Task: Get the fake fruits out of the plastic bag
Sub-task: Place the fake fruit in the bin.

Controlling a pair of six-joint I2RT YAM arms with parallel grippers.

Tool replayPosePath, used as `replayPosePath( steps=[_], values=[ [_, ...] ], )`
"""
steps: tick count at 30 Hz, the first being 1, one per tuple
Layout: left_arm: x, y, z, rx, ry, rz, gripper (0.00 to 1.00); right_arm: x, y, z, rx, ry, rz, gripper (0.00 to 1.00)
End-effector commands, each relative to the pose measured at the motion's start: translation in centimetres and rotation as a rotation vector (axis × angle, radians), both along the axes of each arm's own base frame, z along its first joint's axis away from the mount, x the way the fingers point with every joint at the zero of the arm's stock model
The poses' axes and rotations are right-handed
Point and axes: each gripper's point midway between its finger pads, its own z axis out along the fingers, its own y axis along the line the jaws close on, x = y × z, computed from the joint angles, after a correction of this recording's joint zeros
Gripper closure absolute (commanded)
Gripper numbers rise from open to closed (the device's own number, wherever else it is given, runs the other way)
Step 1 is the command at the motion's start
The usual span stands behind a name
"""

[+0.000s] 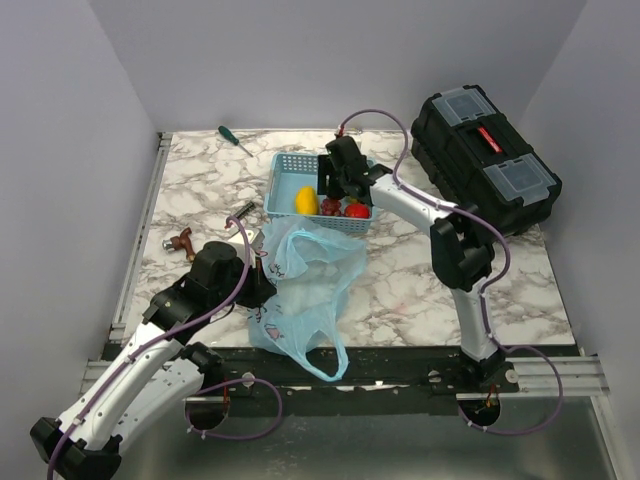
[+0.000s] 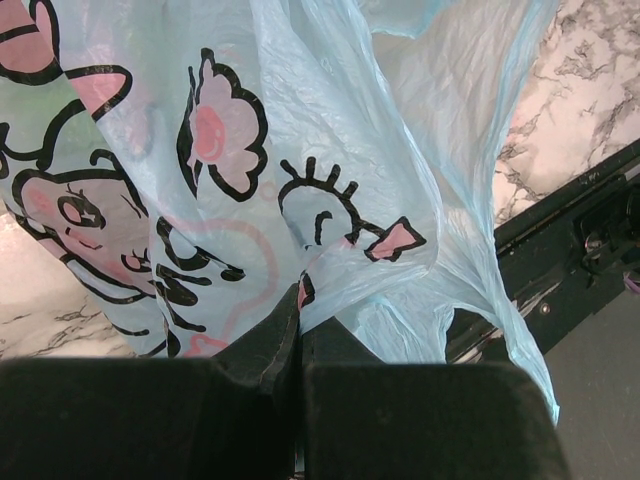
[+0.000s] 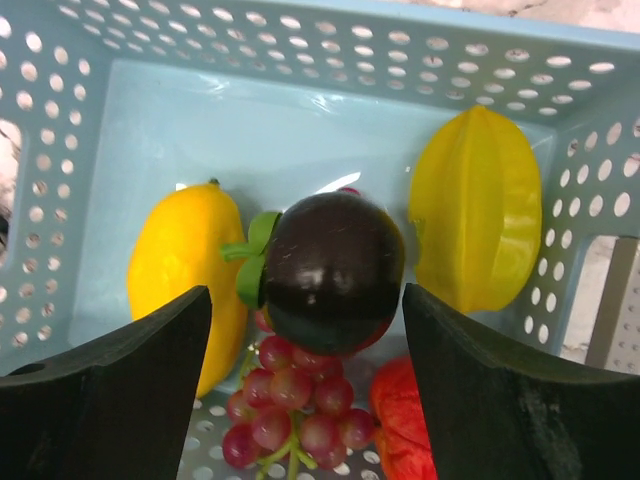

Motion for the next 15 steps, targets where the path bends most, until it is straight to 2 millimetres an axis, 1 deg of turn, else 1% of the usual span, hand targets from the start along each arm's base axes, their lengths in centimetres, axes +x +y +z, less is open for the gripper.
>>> replayPosePath(
  steps=[1, 4, 6, 8, 9, 10, 11, 15],
  values=[
    [0.1, -0.1, 0.3, -0.006, -0.014, 0.005, 1.0, -1.4, -1.3, 3.2, 0.006, -0.025, 0.016, 0.18],
    [0.2, 0.0, 0.3, -0.006, -0.016, 0.009, 1.0, -3.0, -1.5, 4.7, 0.038, -0.031, 0.04, 0.17],
    [0.2, 0.0, 0.3, -0.006, -0.014, 0.008, 1.0, -4.4, -1.7, 5.7, 0.065, -0.04, 0.057, 0.17],
    [0.1, -0.1, 0.2, -0.005, -0.011, 0.006, 1.0, -6.4, -2.2, 5.8, 0.08, -0.027, 0.072, 0.17],
    [0.1, -0.1, 0.2, -0.005, -0.01, 0.005, 1.0, -7.4, -2.5, 6.3, 0.093, -0.032, 0.079, 0.17],
    [0.1, -0.1, 0.2, -0.006, -0.011, 0.002, 1.0, -8.4, -2.9, 5.9, 0.101, -0.023, 0.085, 0.17],
    [0.1, -0.1, 0.2, -0.006, -0.01, 0.001, 1.0, -9.4, -3.4, 6.3, 0.115, -0.028, 0.089, 0.17],
    [0.1, -0.1, 0.2, -0.008, -0.011, 0.0, 1.0, -13.8, -5.4, 6.0, 0.15, 0.007, 0.1, 0.17]
  ],
)
